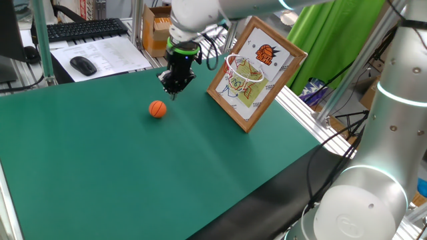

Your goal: Grab a basketball, release it and shoot it into the basket

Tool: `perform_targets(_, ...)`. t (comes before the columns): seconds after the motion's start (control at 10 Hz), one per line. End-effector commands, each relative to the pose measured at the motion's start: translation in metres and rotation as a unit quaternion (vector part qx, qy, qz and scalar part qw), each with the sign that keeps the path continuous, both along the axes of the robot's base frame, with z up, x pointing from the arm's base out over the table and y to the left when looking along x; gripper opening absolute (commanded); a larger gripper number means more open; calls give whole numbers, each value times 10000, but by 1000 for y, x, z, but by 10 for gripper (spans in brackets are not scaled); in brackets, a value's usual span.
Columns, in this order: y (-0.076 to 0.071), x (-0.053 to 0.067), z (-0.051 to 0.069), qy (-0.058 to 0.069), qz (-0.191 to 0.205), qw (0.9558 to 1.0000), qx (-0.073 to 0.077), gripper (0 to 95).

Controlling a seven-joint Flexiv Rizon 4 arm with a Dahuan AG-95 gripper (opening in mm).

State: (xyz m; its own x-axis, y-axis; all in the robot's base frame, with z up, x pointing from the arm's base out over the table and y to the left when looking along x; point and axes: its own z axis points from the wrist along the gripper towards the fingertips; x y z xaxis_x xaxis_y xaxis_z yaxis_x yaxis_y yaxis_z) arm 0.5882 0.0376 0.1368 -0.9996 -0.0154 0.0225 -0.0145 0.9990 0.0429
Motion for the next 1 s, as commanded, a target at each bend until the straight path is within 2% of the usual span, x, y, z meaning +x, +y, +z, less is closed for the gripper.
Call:
perform_targets(0.1, 0, 2, 0, 3, -74, 10000, 1, 0)
perform_targets(0.2, 0, 2, 0, 74, -121, 9999, -71, 0)
perform_targets(0.3, 0, 2, 0, 206, -162, 9996, -82, 0)
perform_targets(0.4, 0, 2, 0, 249, -228, 9994, -101, 0)
perform_targets(0.6, 0, 2, 0, 200, -69, 9998, -51, 0)
perform_targets(0.8, 0, 2, 0, 251, -8, 9997, -31, 0)
perform_targets(1.0, 0, 2, 0, 55, -50, 10000, -7, 0)
